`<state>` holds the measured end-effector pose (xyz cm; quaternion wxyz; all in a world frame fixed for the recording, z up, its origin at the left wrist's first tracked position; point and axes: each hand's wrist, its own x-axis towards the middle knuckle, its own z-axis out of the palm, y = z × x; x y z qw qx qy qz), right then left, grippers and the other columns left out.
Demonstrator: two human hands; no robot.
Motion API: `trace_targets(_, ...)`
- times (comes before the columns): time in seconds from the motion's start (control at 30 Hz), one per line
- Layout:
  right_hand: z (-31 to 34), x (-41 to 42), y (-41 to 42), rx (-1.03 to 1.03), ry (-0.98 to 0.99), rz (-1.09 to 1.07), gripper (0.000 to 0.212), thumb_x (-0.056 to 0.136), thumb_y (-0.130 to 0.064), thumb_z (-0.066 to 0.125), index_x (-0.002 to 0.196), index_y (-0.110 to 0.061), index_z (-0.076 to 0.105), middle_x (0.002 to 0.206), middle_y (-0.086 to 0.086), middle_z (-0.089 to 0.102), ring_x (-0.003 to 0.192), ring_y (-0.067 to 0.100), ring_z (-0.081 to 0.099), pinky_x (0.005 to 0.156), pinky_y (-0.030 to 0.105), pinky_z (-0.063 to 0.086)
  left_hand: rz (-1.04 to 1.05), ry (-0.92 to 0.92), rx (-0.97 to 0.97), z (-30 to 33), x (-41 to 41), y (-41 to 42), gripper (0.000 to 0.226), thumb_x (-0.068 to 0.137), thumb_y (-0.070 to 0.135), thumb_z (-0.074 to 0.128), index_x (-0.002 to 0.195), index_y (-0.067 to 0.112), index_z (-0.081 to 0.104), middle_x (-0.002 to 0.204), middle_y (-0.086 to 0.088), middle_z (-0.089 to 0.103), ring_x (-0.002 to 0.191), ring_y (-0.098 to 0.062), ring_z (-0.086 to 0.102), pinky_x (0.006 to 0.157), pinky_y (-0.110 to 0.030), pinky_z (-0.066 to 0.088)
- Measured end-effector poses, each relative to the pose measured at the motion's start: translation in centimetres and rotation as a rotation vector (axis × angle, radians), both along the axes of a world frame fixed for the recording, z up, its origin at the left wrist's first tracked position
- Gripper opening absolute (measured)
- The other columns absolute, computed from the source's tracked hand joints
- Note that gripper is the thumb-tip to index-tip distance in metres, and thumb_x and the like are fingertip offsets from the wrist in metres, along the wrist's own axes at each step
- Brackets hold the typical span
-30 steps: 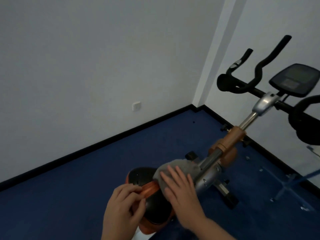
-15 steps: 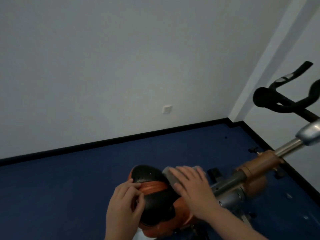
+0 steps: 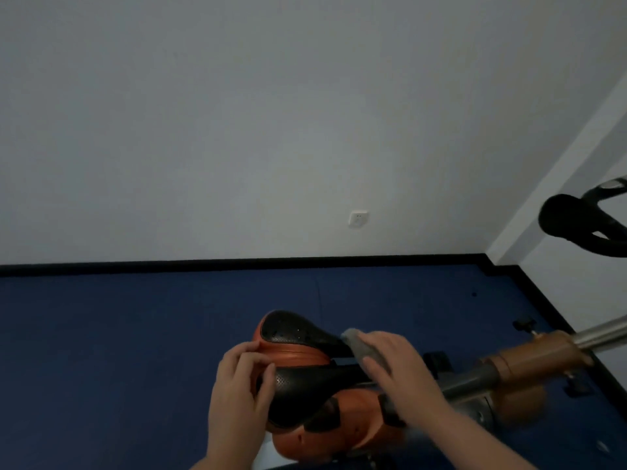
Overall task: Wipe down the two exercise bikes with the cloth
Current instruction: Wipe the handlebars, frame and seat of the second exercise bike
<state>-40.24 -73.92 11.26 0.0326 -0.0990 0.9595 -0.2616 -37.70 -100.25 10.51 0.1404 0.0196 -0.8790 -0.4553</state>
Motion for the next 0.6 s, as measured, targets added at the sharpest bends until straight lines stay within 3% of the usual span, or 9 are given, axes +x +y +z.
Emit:
trace_targets(0.07, 0.8, -0.6, 0.8, -0.105, -0.080, -0.055, 0.012, 0.097, -0.050, 0.043, 0.106, -0.048, 0.051, 0.101, -0.024, 0.056, 0.097, 0.000, 0.051, 0.080, 0.025, 0.043, 0.005, 0.003, -0.023, -0.1, 0.1, 0.1, 0.015, 0.087, 0.020, 0.066, 0.088, 0.033, 0.058, 0.120, 0.028, 0.041, 0.111, 0.007, 0.044, 0.087, -0.026, 0.040)
trace_targets(0.13, 0.9, -1.7, -0.6, 0.044, -0.044, -0.075, 0.023, 0.096, -0.056, 0.034, 0.086, -0.039, 0.046, 0.082, -0.013, 0.056, 0.077, 0.004, 0.053, 0.064, 0.028, 0.042, 0.023, -0.031, -0.002, 0.0, 0.3, 0.4, 0.018, 0.089, 0.024, 0.061, 0.095, 0.039, 0.054, 0.121, 0.030, 0.040, 0.111, 0.003, 0.046, 0.088, -0.028, 0.043)
trace_targets(0.17, 1.0, -2.3, -1.9, 0.160, -0.009, -0.073, 0.029, 0.097, -0.056, 0.029, 0.085, -0.035, 0.045, 0.080, -0.010, 0.057, 0.074, 0.008, 0.055, 0.062, 0.031, 0.041, 0.031, -0.068, 0.023, 0.1, 0.5, 0.6, 0.021, 0.091, 0.028, 0.057, 0.102, 0.044, 0.049, 0.123, 0.031, 0.038, 0.113, 0.001, 0.047, 0.090, -0.030, 0.044)
trace_targets(0.23, 1.3, -3.7, -5.4, 0.338, 0.058, -0.005, 0.029, 0.102, -0.048, 0.024, 0.107, -0.032, 0.048, 0.095, -0.006, 0.062, 0.082, 0.019, 0.062, 0.066, 0.036, 0.043, 0.046, -0.150, 0.057, 0.4, 0.6, 1.0, 0.034, 0.095, 0.034, 0.048, 0.123, 0.050, 0.036, 0.133, 0.027, 0.035, 0.121, -0.002, 0.042, 0.099, -0.034, 0.041)
trace_targets(0.33, 1.7, -4.5, -9.0, 0.265, 0.015, 0.013, 0.045, 0.103, -0.045, 0.020, 0.146, -0.034, 0.031, 0.128, -0.004, 0.059, 0.109, 0.019, 0.059, 0.090, 0.035, 0.043, 0.005, -0.250, 0.004, 0.5, 0.5, 1.2, 0.050, 0.101, 0.038, 0.033, 0.148, 0.040, 0.015, 0.153, 0.018, 0.022, 0.136, -0.004, 0.027, 0.114, -0.036, 0.028)
trace_targets(0.4, 1.4, -3.6, -8.7, 0.191, 0.022, 0.087, 0.050, 0.102, -0.048, 0.020, 0.151, -0.043, 0.012, 0.151, -0.016, 0.035, 0.132, 0.007, 0.039, 0.110, 0.028, 0.028, -0.017, -0.317, -0.022, 0.5, 0.4, 0.9, 0.054, 0.102, 0.043, 0.027, 0.151, 0.039, 0.004, 0.157, 0.019, 0.013, 0.139, -0.004, 0.023, 0.115, -0.033, 0.026)
trace_targets(0.47, 1.3, -2.9, -6.8, 0.175, 0.006, 0.231, 0.049, 0.102, -0.049, 0.019, 0.143, -0.059, -0.006, 0.153, -0.030, 0.008, 0.141, -0.003, 0.016, 0.113, 0.019, 0.010, -0.038, -0.361, -0.043, 0.6, 0.2, 0.7, 0.057, 0.101, 0.046, 0.024, 0.151, 0.040, -0.003, 0.158, 0.019, 0.008, 0.139, -0.005, 0.023, 0.114, -0.030, 0.026)
trace_targets(0.5, 1.4, -2.9, -5.9, 0.173, -0.022, 0.271, 0.049, 0.102, -0.049, 0.019, 0.138, -0.064, -0.009, 0.153, -0.032, 0.006, 0.141, -0.005, 0.014, 0.111, 0.018, 0.009, -0.049, -0.372, -0.046, 0.7, 0.2, 0.6, 0.058, 0.101, 0.047, 0.024, 0.150, 0.039, -0.005, 0.159, 0.019, 0.008, 0.138, -0.006, 0.024, 0.113, -0.029, 0.026)
trace_targets(0.6, 2.1, -4.9, -5.9, 0.184, -0.149, 0.187, 0.044, 0.102, -0.053, 0.017, 0.142, -0.062, 0.003, 0.140, -0.011, 0.051, 0.122, 0.011, 0.050, 0.099, 0.030, 0.038, -0.061, -0.400, -0.024, 0.8, 0.1, 0.4, 0.060, 0.100, 0.051, 0.025, 0.151, 0.040, -0.005, 0.158, 0.019, 0.013, 0.139, -0.009, 0.025, 0.114, -0.035, 0.027)
